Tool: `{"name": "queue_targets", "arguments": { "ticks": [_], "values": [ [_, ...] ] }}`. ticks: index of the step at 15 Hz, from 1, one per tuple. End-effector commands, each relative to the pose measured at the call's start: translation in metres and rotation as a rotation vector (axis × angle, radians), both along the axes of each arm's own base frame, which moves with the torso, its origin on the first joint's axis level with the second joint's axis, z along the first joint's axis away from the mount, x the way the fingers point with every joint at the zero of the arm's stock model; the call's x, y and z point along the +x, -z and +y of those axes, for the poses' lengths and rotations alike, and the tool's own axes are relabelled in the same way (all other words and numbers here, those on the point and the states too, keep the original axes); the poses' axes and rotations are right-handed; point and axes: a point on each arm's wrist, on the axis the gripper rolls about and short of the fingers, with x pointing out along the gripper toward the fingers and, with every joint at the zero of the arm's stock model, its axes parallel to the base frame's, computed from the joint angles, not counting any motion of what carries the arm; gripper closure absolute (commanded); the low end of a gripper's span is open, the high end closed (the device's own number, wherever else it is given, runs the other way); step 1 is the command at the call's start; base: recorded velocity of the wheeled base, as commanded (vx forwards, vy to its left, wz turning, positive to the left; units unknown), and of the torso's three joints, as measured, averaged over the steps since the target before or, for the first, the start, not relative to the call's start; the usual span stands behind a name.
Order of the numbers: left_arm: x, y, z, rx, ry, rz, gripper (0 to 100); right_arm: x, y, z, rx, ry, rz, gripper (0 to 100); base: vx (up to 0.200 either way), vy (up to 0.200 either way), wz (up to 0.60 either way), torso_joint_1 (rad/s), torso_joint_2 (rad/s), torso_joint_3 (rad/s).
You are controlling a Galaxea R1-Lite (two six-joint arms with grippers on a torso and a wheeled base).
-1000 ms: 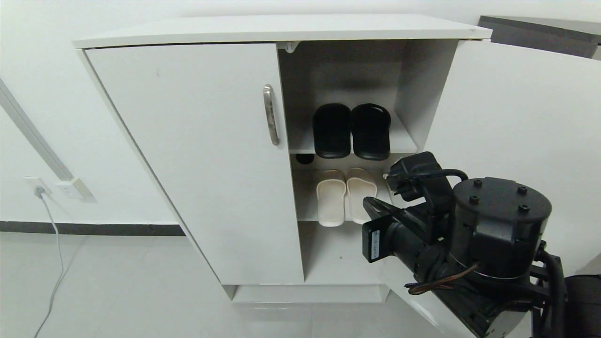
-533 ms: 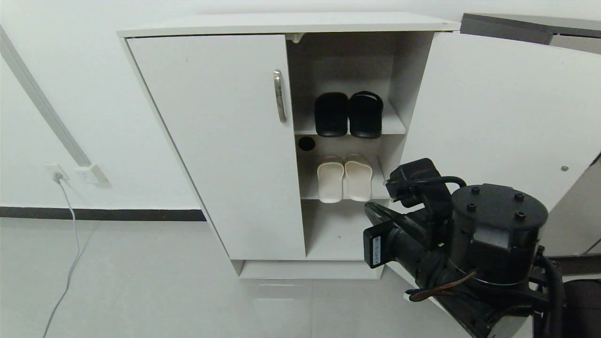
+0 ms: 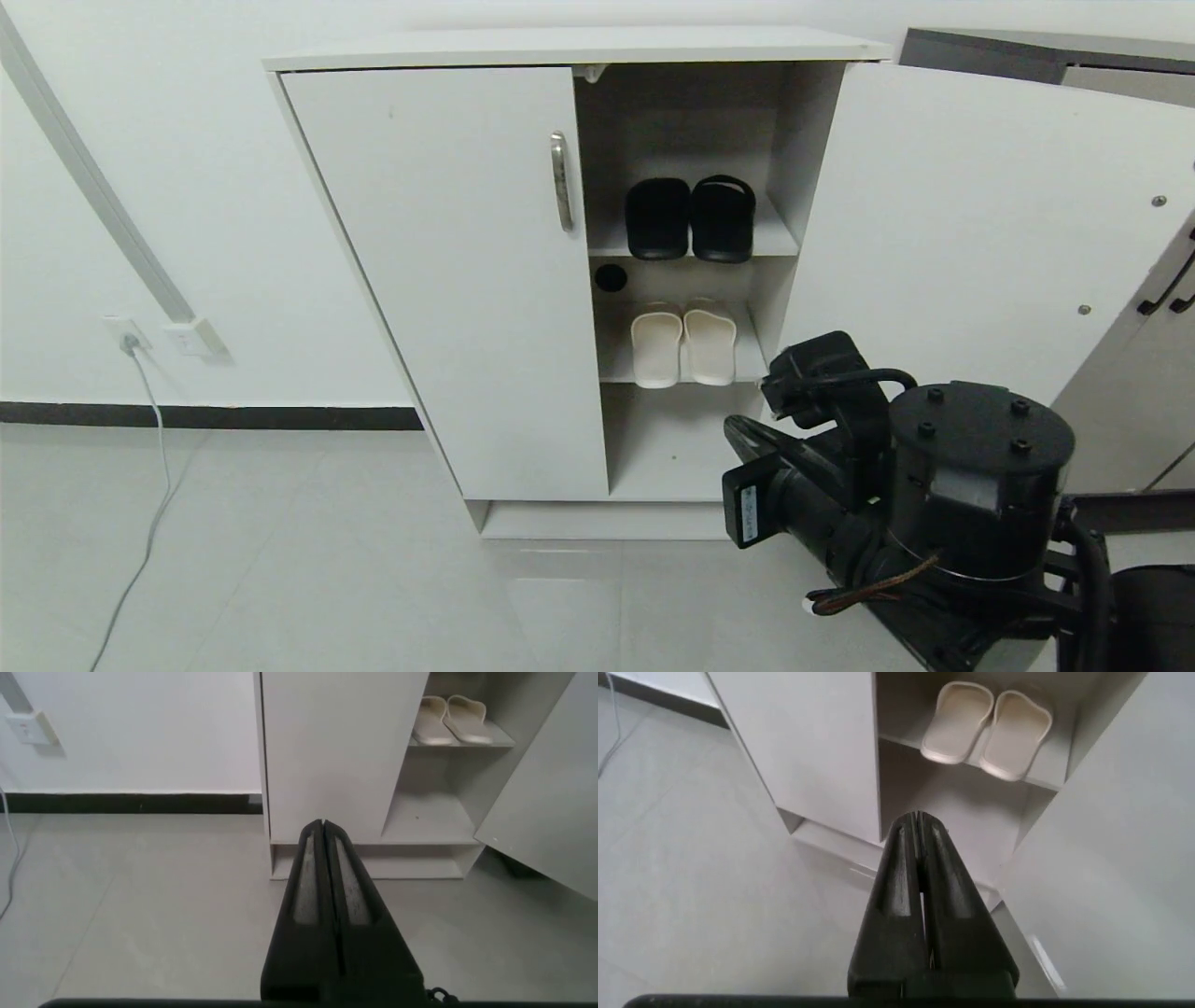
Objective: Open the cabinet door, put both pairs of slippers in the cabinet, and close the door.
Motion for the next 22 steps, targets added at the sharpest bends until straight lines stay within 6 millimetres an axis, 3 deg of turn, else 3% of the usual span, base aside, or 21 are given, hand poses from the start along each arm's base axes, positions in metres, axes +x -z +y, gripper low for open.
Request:
{"name": "queue_targets", "arguments": {
  "ticks": [1, 13, 22],
  "values": [
    [0.0, 0.0, 0.0, -0.001, 0.0, 0.001, 100, 0.0, 0.003, 0.0, -0.01, 0.001, 0.004, 100, 0.0, 0.0, 0.0, 0.0, 0.0, 0.0],
    [0.0, 0.0, 0.0, -0.001, 0.0, 0.001, 100, 0.003, 0.009, 0.001, -0.031, 0.005, 0.018, 100, 0.0, 0.0, 0.0, 0.0, -0.01, -0.01],
    [0.0, 0.0, 0.0, -0.001, 0.0, 0.001, 100, 0.01, 0.013, -0.001, -0.04, 0.024, 0.026, 100, 0.0, 0.0, 0.0, 0.043, -0.39, -0.354]
  ]
}}
